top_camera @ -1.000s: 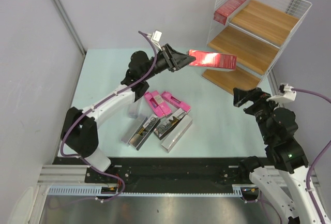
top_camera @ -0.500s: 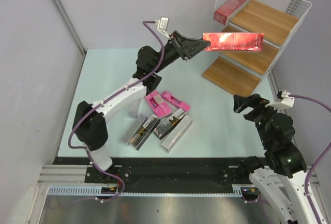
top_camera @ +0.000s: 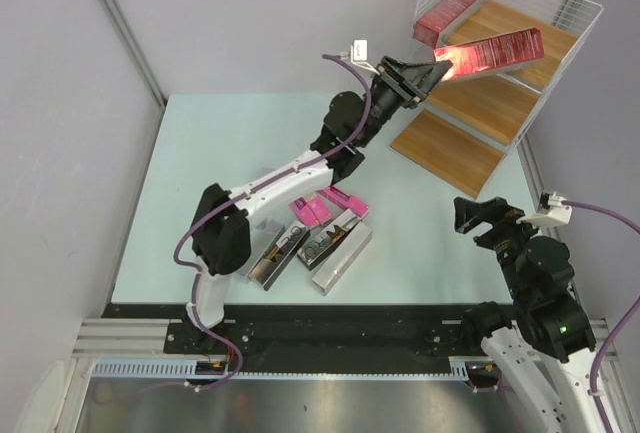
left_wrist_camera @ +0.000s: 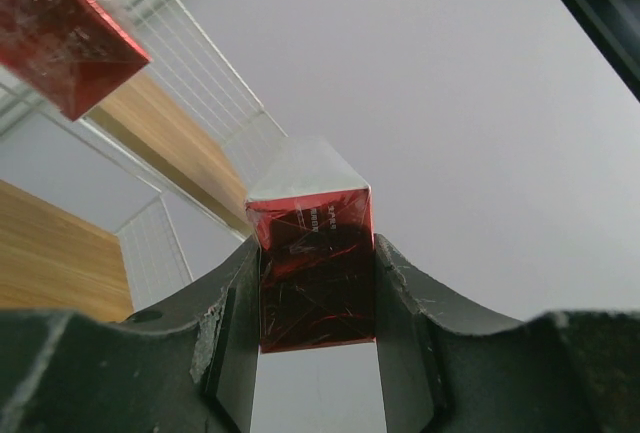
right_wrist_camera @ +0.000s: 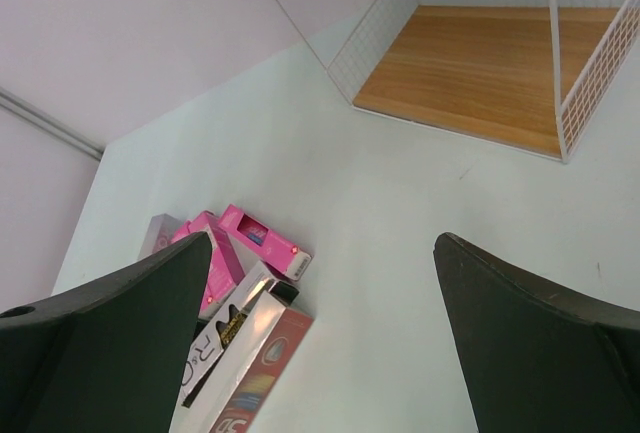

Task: Place and organize the toothpastes onto the shelf
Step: Place the toothpaste on the shelf.

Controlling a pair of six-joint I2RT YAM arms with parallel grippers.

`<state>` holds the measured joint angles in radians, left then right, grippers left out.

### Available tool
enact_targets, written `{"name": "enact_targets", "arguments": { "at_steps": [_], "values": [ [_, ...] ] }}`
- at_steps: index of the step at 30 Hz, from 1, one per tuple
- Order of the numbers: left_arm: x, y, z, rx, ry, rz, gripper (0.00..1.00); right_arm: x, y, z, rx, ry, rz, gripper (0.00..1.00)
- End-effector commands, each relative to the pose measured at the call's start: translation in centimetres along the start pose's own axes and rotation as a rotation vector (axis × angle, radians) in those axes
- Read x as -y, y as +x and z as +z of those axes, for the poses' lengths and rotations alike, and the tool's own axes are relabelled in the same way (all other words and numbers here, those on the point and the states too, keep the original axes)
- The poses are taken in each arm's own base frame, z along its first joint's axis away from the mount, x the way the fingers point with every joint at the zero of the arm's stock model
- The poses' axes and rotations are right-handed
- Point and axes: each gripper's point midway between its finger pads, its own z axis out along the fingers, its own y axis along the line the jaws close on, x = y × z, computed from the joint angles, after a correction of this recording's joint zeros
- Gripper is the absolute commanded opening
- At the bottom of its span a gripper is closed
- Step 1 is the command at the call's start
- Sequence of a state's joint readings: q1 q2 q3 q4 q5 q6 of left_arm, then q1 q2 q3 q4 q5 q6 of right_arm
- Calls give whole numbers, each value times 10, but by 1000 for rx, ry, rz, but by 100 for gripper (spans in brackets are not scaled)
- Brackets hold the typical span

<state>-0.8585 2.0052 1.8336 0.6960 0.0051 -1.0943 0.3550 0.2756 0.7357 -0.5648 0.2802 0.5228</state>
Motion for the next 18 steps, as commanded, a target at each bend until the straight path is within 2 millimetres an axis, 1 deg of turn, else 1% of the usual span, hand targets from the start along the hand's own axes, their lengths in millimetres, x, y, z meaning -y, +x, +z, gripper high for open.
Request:
{"name": "enact_targets", "arguments": {
  "at_steps": [1,2,3,4,6,7,8,9,10,11,12,14,15,17,18],
  "values": [
    [28,-38,19,250,-37,2,0,3,3,-4,-5,5,11,100],
    [16,-36,22,264,-70,17,0,2,3,-5,-8,1,12,100],
    [25,-40,27,282,-63,16,0,2,3,-6,-6,-2,13,100],
    [20,-39,30,291,-83,32,0,3,4,-6,-9,0,14,100],
    [18,-43,38,321,-95,39,0,3,4,-8,-9,-2,15,100],
    [9,-41,40,322,-130,49,0,4,4,-8,-9,0,17,100],
    [17,-52,43,364,-129,45,0,4,4,-9,-7,0,17,100],
    [-1,-47,45,361,-169,47,0,3,4,-9,-7,-3,21,100],
    [-3,-48,46,372,-177,54,0,5,3,-10,-2,1,20,100],
    [1,-54,48,396,-178,57,0,4,4,-11,-4,-4,20,100],
    [-9,-50,49,393,-200,69,0,5,4,-11,-2,1,21,100],
    [-10,-56,51,422,-212,74,0,6,3,-11,1,6,18,100],
    [-19,-52,51,417,-231,83,0,6,2,-11,3,5,16,100],
    [-19,-52,52,420,-231,93,0,4,-3,-10,24,-1,16,100],
    [-19,-50,52,414,-218,103,0,-1,-10,-10,49,-19,23,99]
  ]
}}
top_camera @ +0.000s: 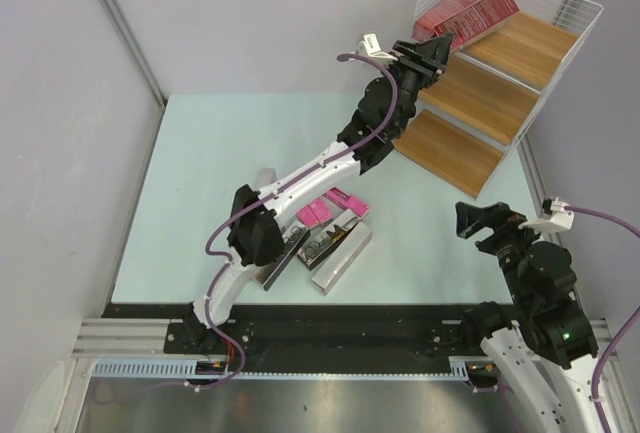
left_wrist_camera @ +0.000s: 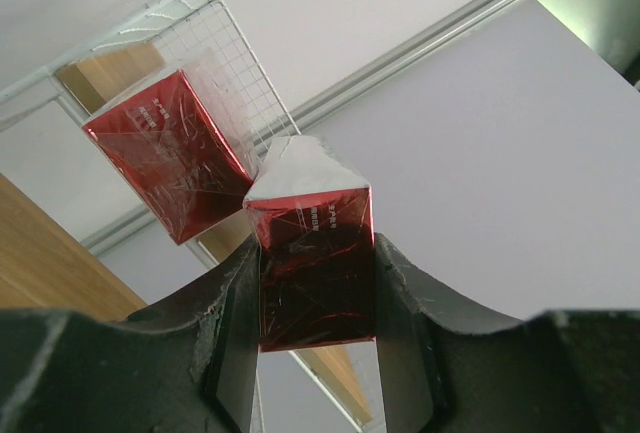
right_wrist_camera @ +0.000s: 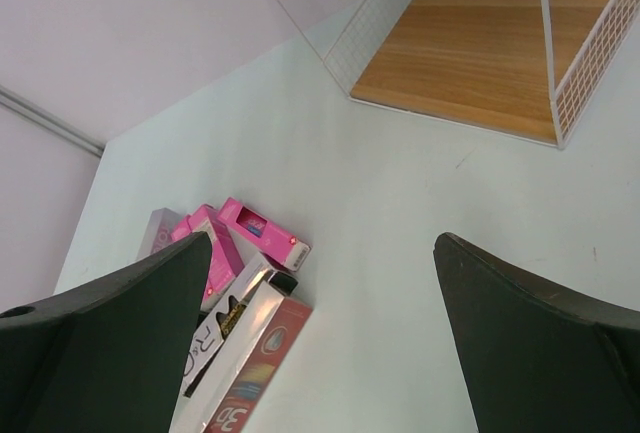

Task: Place and organize the toothpastes onto the shelf
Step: Place the toothpaste on the shelf.

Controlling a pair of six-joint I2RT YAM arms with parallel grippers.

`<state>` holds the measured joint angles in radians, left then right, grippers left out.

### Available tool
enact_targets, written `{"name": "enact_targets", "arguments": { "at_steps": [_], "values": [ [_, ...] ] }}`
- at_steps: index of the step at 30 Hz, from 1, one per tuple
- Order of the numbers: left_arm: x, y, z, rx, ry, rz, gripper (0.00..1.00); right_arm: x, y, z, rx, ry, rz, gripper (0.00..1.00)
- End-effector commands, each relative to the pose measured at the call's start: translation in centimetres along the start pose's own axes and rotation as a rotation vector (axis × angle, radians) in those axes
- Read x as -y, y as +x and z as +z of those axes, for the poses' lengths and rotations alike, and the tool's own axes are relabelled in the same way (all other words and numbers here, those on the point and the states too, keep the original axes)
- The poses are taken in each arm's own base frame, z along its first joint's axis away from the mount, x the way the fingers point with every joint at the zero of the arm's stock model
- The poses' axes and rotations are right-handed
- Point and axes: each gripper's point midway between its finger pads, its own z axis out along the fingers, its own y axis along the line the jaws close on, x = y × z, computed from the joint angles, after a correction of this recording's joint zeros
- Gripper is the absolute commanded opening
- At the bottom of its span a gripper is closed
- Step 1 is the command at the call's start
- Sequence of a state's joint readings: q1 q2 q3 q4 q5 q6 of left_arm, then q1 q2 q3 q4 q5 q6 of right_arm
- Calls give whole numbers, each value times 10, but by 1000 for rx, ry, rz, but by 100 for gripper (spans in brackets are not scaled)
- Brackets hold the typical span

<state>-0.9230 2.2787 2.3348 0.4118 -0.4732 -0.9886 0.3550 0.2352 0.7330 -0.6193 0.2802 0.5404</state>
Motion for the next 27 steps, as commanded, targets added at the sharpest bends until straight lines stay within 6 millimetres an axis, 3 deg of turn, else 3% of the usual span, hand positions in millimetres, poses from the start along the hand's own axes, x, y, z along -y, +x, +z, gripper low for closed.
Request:
{"name": "enact_targets", "arguments": {
  "at_steps": [1,5,6,8,9,10,12,16,20,22,27],
  "values": [
    [24,-23,5,80,47,3,0,-12,-21,-2,76,-50,12,99],
    [22,-18,4,60,48,8,0,-32,-52,3,137,-79,7,98],
    [22,-17,4,55,46,7,0,-44,-71,0,178,-109,8,98],
    [20,-15,3,48,44,13,0,-59,-88,3,208,-137,-3,98],
    [20,-13,3,39,51,14,0,-64,-91,15,193,-127,-25,98],
    [19,-12,2,37,52,15,0,-74,-108,12,221,-145,-27,98],
    [21,-10,1,26,65,19,0,-85,-121,23,231,-143,-36,98],
    [22,-5,0,2,81,47,0,-107,-162,27,314,-159,-56,96],
    [23,2,-2,-27,96,67,0,-123,-182,41,336,-158,-91,95],
    [22,6,-3,-42,102,73,0,-129,-184,54,317,-151,-113,94],
    [18,14,-5,-66,104,104,0,-137,-206,61,342,-126,-144,91]
  ]
}}
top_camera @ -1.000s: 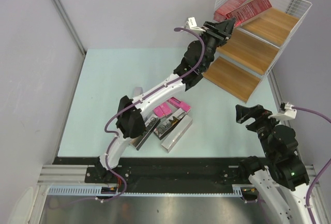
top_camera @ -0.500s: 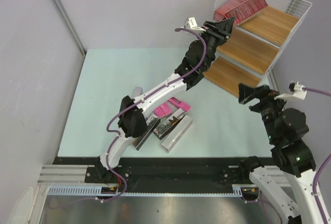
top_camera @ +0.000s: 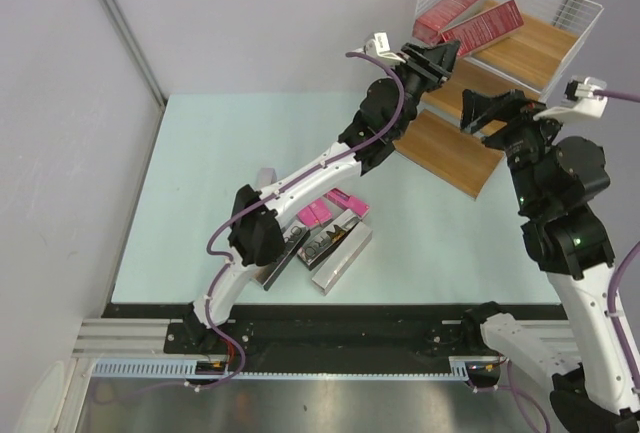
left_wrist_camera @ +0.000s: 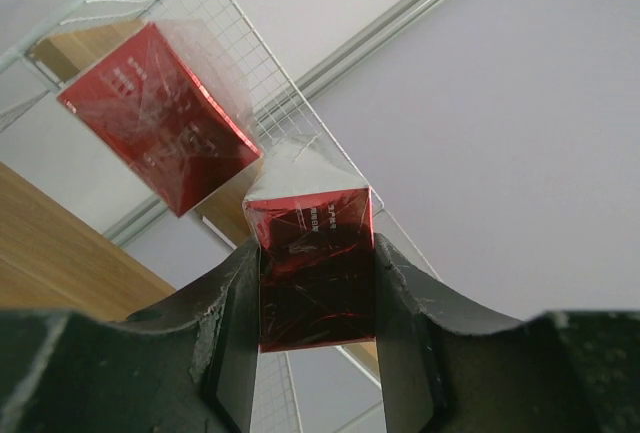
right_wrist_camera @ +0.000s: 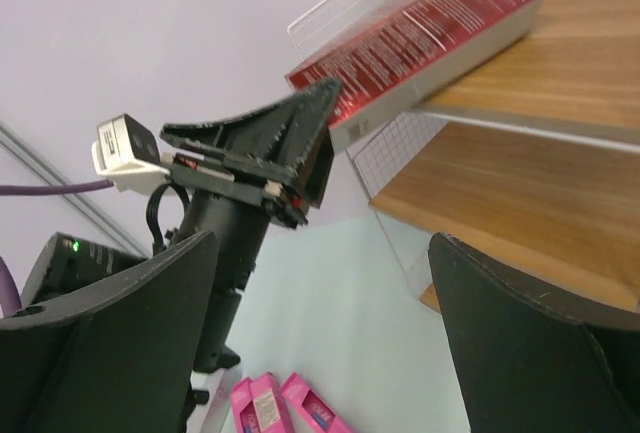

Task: Place and organize the toothpastes onto the shelf
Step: Place the toothpaste on the shelf.

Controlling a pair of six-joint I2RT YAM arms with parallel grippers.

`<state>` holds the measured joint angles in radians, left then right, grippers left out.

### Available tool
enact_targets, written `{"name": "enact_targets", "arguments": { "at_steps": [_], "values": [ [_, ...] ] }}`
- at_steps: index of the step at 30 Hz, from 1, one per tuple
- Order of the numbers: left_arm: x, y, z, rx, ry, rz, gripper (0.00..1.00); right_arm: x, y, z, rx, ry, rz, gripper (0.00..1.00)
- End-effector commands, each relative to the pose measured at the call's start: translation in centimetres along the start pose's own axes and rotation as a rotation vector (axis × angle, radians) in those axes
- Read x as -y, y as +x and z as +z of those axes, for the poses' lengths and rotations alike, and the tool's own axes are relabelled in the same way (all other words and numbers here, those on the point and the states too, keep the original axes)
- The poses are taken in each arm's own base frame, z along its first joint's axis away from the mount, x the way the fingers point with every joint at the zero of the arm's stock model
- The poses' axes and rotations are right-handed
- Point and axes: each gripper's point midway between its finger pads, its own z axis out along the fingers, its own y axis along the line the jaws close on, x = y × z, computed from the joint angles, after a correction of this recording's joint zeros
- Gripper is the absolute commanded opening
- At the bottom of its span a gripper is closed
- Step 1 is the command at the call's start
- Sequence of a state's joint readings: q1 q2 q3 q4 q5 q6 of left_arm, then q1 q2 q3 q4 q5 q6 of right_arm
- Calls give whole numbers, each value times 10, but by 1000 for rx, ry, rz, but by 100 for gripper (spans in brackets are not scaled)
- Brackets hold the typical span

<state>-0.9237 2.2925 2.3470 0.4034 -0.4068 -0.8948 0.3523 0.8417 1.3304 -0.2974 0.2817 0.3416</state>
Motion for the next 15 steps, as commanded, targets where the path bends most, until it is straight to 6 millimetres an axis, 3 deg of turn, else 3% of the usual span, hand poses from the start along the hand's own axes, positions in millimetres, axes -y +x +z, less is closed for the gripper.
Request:
{"name": "enact_targets", "arguments": {
  "at_steps": [1,2,4,5,8,9,15],
  "values": [
    [18,0,-3,-5,68,12,0,-4,-32,11,70,17,-43,91],
    [16,2,-3,-7,64,14,0,-1,-24,20,44,32,-52,90],
    [12,4,-3,-12,59,20,0,2,-32,27,46,40,-39,90],
    [11,5,-3,-13,57,22,0,2,-22,36,7,32,-38,89],
    [7,8,-3,-18,49,23,0,12,-26,48,1,40,11,88],
    [7,8,-3,-18,49,24,1,24,-24,57,-6,69,14,87],
    [7,8,-3,-23,53,32,17,46,-16,85,-60,54,96,82]
  ]
}}
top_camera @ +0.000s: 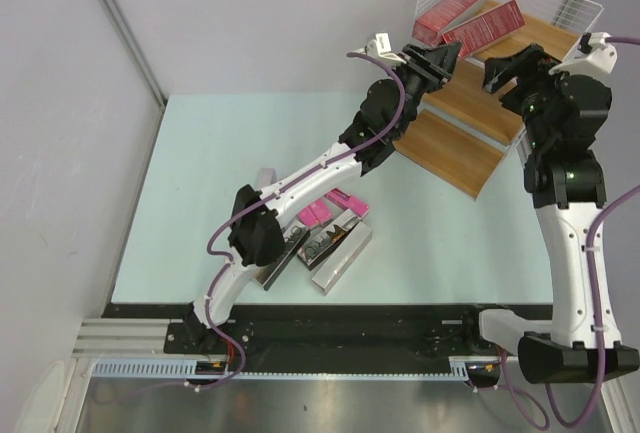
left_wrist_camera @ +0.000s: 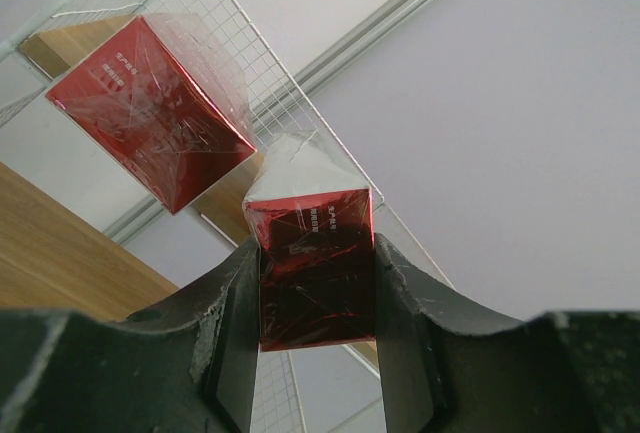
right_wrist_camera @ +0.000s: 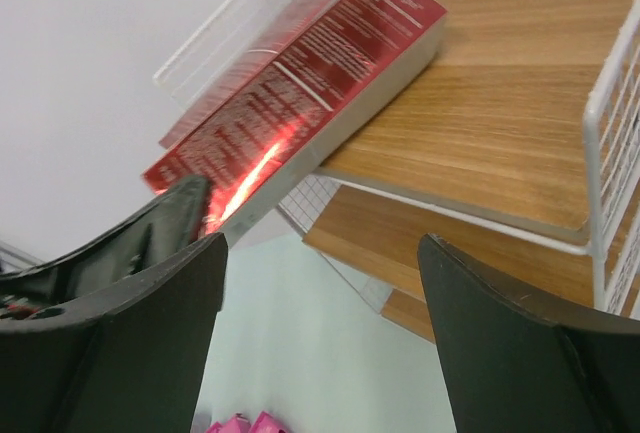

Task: Place and organize the toothpastes onto the shelf
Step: Place the toothpaste on the shelf.

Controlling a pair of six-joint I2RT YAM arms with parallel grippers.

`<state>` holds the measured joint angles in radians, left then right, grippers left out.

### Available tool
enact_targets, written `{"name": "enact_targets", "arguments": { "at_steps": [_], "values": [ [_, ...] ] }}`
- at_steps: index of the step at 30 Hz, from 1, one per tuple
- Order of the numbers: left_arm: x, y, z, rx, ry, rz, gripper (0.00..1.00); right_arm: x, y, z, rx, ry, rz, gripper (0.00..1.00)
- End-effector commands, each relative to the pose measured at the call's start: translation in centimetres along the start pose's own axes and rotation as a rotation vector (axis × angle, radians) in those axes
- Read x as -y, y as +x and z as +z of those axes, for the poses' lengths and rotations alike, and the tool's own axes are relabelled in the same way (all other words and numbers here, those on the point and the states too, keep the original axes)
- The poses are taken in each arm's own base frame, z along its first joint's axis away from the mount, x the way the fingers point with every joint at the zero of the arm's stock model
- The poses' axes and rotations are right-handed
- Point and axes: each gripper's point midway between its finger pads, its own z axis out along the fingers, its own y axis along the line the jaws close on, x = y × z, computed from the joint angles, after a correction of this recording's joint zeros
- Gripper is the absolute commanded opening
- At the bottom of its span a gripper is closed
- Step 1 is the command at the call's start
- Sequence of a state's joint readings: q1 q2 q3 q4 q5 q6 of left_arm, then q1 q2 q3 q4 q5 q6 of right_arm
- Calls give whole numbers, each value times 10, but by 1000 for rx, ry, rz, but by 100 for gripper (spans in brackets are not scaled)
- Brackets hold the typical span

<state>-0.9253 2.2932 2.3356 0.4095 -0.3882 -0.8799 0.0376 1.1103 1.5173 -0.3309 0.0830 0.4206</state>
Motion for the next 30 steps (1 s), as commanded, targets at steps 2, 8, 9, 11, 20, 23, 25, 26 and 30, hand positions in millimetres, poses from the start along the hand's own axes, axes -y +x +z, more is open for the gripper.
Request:
{"name": "enact_targets", "arguments": {
  "at_steps": [2,8,9,11,20,23,25,26,30],
  "values": [
    [10,3,-2,-11,50,16,25,-12,-9,15,-27,-124,101,79],
    [14,5,-4,-38,67,35,55,-18,-6,27,-32,-161,123,78],
    [16,4,-5,-41,70,38,60,-18,-7,28,-31,-166,124,78],
    [16,4,-8,-51,69,43,71,-20,-7,31,-32,-176,132,78],
    [16,4,-20,-84,80,96,100,-28,-1,44,-71,-217,150,77],
    [21,-2,-29,-81,111,128,100,-30,-4,39,-64,-225,141,77],
    [19,1,-37,-93,139,161,100,-31,-4,36,-68,-231,133,77],
    [27,-6,-40,-87,155,169,100,-32,-4,35,-70,-234,128,76],
    [16,-8,-63,-111,150,234,100,-41,-1,27,-92,-273,111,66]
  ]
}}
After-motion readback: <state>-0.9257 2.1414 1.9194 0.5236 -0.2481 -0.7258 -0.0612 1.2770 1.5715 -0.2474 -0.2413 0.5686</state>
